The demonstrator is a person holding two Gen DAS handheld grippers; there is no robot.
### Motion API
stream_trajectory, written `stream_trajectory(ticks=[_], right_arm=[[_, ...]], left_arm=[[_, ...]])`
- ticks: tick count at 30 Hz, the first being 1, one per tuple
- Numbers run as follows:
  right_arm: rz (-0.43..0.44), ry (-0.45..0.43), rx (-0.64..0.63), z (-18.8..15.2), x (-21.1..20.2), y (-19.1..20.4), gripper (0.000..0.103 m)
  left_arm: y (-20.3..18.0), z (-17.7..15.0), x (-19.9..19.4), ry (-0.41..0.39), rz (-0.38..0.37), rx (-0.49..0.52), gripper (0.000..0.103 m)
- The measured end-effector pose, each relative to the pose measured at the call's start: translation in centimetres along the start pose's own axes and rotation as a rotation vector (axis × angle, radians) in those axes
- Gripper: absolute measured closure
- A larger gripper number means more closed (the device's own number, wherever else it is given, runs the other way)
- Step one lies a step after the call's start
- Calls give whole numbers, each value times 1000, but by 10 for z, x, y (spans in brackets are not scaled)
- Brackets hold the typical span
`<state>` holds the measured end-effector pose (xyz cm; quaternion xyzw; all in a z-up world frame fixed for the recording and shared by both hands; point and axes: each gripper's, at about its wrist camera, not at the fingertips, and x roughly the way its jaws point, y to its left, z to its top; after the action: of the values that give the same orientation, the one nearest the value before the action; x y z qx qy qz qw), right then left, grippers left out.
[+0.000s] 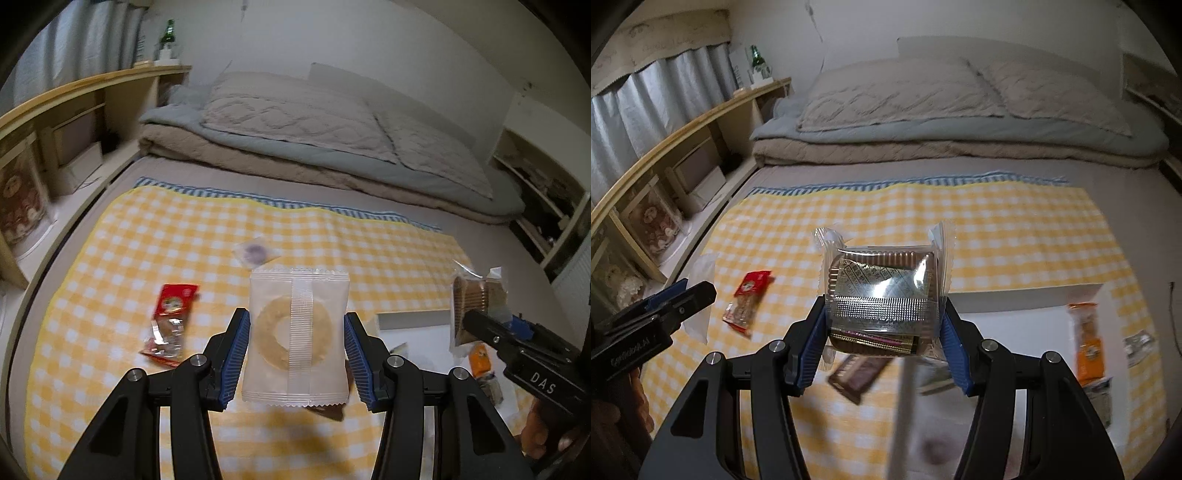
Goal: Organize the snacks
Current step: 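Carry the ring packet and foil cake with both tools over the tray, then open both tools to drop the ring packet and foil cake into the tray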
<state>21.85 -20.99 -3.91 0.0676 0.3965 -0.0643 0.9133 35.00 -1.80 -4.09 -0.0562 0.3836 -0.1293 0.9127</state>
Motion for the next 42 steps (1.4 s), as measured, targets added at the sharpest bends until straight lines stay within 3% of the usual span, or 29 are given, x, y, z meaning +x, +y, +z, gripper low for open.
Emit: stream_trajectory(ticks=[19,24,35,42], right_arm=[[-172,39,73,-25,-10,-128,45],[-199,78,81,-32,-1,-145,45],[-202,237,92,-57,37,-161,44],[-206,291,53,-66,53,-158,44]], left_arm=[[-118,-2,69,65,-84,122,53],[-143,-11,101,133,-109,134,53],[-168,-42,193,376,-153,85,53],[-173,-49,217,410,-132,83,51]])
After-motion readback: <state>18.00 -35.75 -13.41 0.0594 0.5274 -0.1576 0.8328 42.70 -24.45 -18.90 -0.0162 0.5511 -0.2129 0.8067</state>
